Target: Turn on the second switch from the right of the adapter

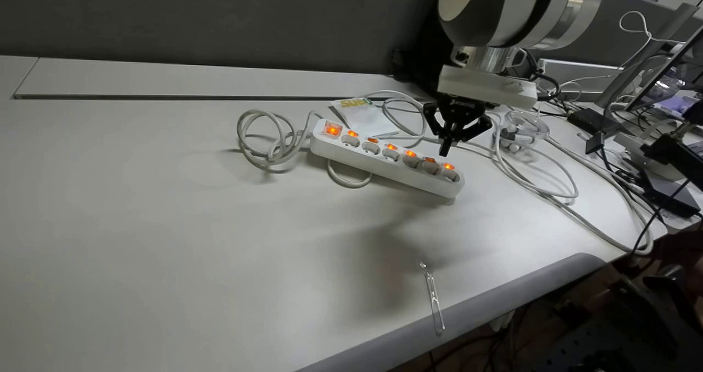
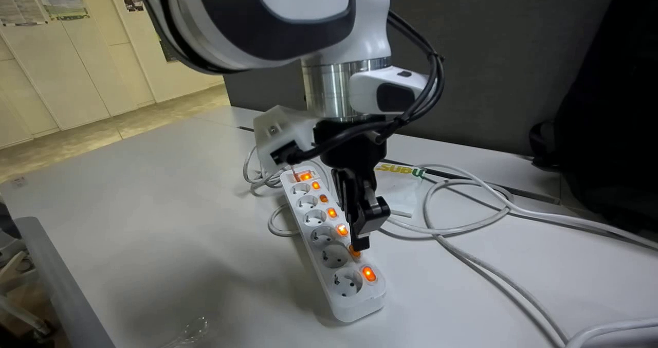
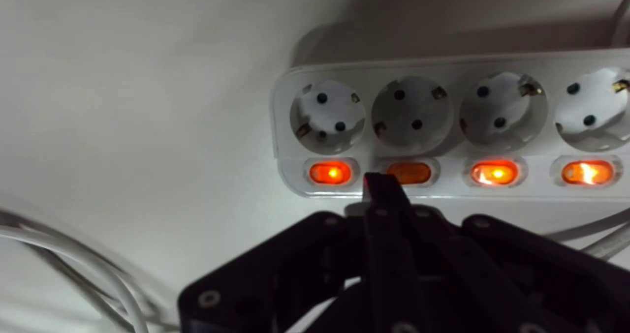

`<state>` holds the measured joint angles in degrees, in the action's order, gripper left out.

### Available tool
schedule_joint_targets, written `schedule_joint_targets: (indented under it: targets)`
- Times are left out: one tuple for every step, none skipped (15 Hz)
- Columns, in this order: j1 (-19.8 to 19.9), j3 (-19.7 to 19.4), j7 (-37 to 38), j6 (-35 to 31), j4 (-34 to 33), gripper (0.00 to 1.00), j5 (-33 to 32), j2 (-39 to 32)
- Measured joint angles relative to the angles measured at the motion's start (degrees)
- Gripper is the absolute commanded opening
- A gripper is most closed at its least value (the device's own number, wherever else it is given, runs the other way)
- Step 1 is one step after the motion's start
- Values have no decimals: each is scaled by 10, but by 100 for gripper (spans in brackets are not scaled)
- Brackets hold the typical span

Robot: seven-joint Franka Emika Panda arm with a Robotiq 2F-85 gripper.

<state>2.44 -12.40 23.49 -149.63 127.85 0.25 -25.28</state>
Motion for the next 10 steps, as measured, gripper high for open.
schedule_joint_targets:
  targets:
    - [-1,0,0,-4,0,0,0,-4]
    - [-2,0,0,-8,0,0,0,-8]
    - [-3,0,0,-14,0,0,0,-11]
    - [-4,0,0,-20,0,0,0,-14]
    - [-5,0,0,-26,0,0,0,-17]
    - [-5,0,0,-30,0,0,0,-19]
    - [-5,1,0,-34,0,0,1,-20]
    - [-5,1,0,-36,0,0,1,-21]
    - [-5,2,0,-37,0,0,2,-22]
    - [-6,2,0,-37,0,0,3,-23]
